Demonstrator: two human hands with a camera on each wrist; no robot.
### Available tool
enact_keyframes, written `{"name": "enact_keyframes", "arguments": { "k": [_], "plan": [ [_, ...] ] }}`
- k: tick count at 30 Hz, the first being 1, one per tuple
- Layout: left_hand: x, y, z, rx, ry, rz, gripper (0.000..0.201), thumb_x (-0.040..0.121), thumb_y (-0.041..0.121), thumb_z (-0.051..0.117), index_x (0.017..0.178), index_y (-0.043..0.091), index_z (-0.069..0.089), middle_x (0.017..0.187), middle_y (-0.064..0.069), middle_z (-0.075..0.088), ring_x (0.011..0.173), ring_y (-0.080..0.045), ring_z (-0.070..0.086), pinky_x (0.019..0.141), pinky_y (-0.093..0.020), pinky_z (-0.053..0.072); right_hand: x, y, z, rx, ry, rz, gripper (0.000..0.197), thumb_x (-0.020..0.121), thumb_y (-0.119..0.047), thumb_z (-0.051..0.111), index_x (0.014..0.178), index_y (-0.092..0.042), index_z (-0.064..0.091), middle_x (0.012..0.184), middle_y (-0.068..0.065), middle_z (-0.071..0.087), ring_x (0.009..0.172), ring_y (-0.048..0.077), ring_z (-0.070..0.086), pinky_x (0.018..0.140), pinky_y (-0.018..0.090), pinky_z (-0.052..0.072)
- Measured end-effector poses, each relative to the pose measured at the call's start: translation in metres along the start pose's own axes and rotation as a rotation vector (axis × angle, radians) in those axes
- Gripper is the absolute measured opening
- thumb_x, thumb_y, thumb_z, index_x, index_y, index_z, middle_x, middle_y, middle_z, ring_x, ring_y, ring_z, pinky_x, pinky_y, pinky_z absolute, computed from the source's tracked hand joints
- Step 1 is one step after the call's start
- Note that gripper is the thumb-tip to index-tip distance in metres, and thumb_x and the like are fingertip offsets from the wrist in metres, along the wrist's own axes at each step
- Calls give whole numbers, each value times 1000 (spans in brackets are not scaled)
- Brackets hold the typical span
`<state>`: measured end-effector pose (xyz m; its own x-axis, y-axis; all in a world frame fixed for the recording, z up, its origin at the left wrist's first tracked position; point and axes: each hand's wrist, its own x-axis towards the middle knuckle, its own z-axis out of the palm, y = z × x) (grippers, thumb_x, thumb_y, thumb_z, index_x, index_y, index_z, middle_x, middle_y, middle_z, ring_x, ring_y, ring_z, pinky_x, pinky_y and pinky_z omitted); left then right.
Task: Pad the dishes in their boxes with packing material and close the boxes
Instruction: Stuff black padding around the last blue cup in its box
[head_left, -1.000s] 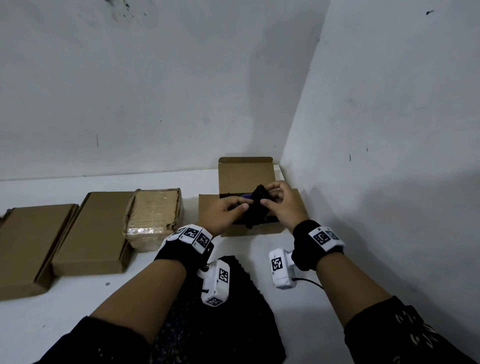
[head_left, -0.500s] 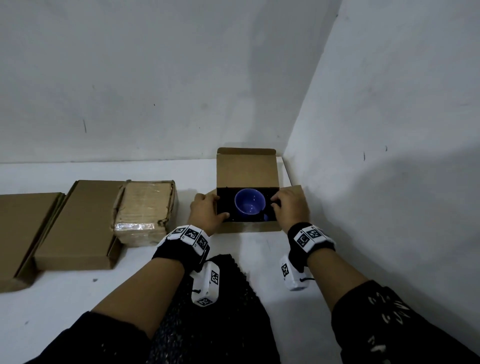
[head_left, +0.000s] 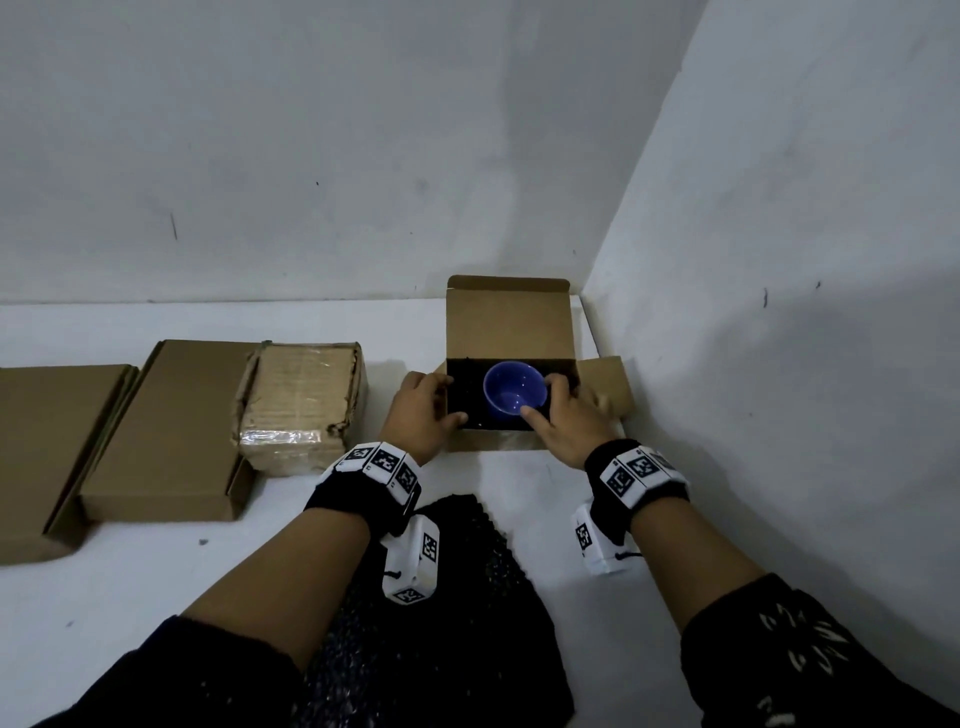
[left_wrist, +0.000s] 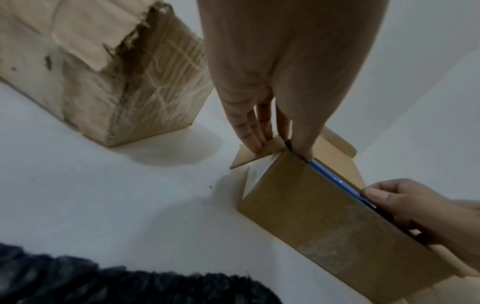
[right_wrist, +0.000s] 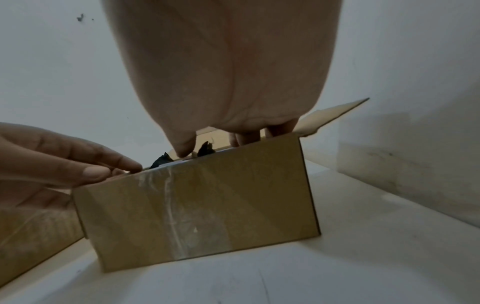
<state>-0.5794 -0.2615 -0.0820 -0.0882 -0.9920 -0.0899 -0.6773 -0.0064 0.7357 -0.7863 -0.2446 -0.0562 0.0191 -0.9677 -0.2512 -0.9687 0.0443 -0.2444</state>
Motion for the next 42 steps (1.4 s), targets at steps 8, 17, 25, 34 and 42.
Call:
{"name": "enact_keyframes", "arguments": {
  "k": [8, 17, 25, 34, 42],
  "plan": [
    [-38, -7, -23, 37, -26, 186, 36, 85, 16, 65, 120, 10, 58, 118, -8, 52, 105, -19, 56, 93, -27, 45, -21, -21, -7, 14, 142, -14, 36, 92, -35, 52, 122, -15, 49, 123, 9, 53, 113, 29, 50, 96, 44, 38],
    [-126, -53, -47, 220, -216, -14, 26, 82, 33, 67, 104, 21, 60, 90, 4, 66, 87, -14, 62, 81, -31, 50, -125, -76, 69, 102, -255, 36, 54, 74, -44, 74, 107, -6, 55, 111, 14, 61, 103, 29, 57, 82, 35, 46],
    [-181, -88, -46, 386, -305, -85, 65, 71, 43, 76, 125, 19, 48, 124, -7, 45, 112, -25, 50, 94, -35, 47, -162, -77, 108, 346, -60, 298, 50, 75, -21, 77, 115, -6, 50, 117, 12, 58, 108, 29, 56, 87, 30, 42],
    [-194, -74, -51, -70, -186, -126, 74, 79, 36, 73, 132, 9, 30, 128, -12, 51, 116, -28, 53, 92, -32, 45, -175, -86, 86, 740, 156, 99, 16, 82, -13, 69, 82, -14, 53, 93, 6, 58, 86, 18, 52, 71, 21, 35],
    [-174, -50, -70, -464, 40, -133, 52, 78, 19, 75, 112, 16, 36, 108, -10, 62, 100, -27, 63, 90, -41, 51, -180, -82, 43, 1102, 163, 144, 52, 77, -5, 74, 106, -17, 34, 114, 16, 56, 104, 30, 58, 93, 44, 49]
  ]
}}
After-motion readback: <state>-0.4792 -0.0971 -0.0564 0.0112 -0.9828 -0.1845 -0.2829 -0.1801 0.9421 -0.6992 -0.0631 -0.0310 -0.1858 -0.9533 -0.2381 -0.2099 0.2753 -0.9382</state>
